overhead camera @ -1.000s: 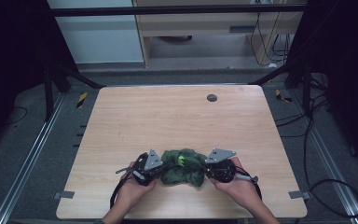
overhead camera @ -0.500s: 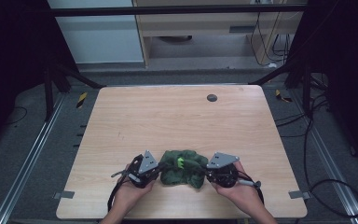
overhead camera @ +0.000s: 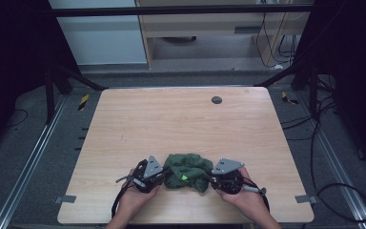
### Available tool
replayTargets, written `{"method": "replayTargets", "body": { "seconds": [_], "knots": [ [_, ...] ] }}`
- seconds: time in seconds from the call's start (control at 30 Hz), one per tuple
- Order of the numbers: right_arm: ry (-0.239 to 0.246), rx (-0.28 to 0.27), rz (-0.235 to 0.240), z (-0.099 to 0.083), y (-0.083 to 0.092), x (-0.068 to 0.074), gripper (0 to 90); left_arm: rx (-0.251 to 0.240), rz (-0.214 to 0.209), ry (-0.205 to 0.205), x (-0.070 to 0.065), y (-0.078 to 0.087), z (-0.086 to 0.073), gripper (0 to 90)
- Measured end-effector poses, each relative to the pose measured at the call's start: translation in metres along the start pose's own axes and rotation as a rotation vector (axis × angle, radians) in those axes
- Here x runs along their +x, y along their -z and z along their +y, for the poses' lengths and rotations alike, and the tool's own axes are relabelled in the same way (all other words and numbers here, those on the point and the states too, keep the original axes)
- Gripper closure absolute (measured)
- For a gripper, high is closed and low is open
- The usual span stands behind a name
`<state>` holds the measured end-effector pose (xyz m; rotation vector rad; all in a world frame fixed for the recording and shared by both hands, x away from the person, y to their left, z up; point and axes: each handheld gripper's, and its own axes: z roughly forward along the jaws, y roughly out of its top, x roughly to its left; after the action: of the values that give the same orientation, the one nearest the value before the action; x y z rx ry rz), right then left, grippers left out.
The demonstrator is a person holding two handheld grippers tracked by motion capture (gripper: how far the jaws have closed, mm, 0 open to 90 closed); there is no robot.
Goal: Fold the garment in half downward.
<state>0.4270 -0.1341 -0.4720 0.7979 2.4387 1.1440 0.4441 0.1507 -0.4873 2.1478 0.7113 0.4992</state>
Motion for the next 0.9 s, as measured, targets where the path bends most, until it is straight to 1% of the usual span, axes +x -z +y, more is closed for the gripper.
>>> {"method": "replayTargets", "body": {
  "seconds": [0.1,0.2,0.33,0.43,0.53,0.57,0.77,0.83,0.9],
  "knots": [
    [-0.002,0.002,0.001,0.000,-0.001,-0.001,75.4,-0.002,0.003,0.001,0.001,-0.002,0.000,81.3],
    [0.002,0.001,0.003,-0.001,-0.001,-0.001,79.1,-0.002,0.001,0.002,0.002,-0.001,0.000,86.1],
    [0.013,-0.011,-0.003,-0.001,0.001,0.001,83.0,-0.027,0.004,0.012,0.001,0.004,0.001,88.1],
    [0.006,-0.020,-0.002,-0.001,0.003,0.002,83.0,-0.039,0.011,0.002,-0.002,0.009,0.002,88.2],
    [0.008,-0.029,-0.014,-0.001,0.006,0.004,82.8,-0.063,0.012,0.010,-0.004,0.016,0.003,88.2],
    [0.006,-0.041,-0.015,-0.002,0.007,0.005,82.6,-0.067,0.012,0.010,-0.004,0.017,0.003,88.2],
    [0.001,-0.041,-0.006,-0.008,0.007,0.007,82.2,-0.056,0.002,-0.002,-0.010,0.022,-0.001,88.2],
    [0.002,-0.037,-0.007,-0.010,0.006,0.007,81.8,-0.062,0.000,-0.006,-0.011,0.024,0.000,88.3],
    [-0.003,-0.034,-0.011,-0.011,0.005,0.005,81.4,-0.071,0.012,-0.012,-0.013,0.027,0.000,88.3]
  ]
}}
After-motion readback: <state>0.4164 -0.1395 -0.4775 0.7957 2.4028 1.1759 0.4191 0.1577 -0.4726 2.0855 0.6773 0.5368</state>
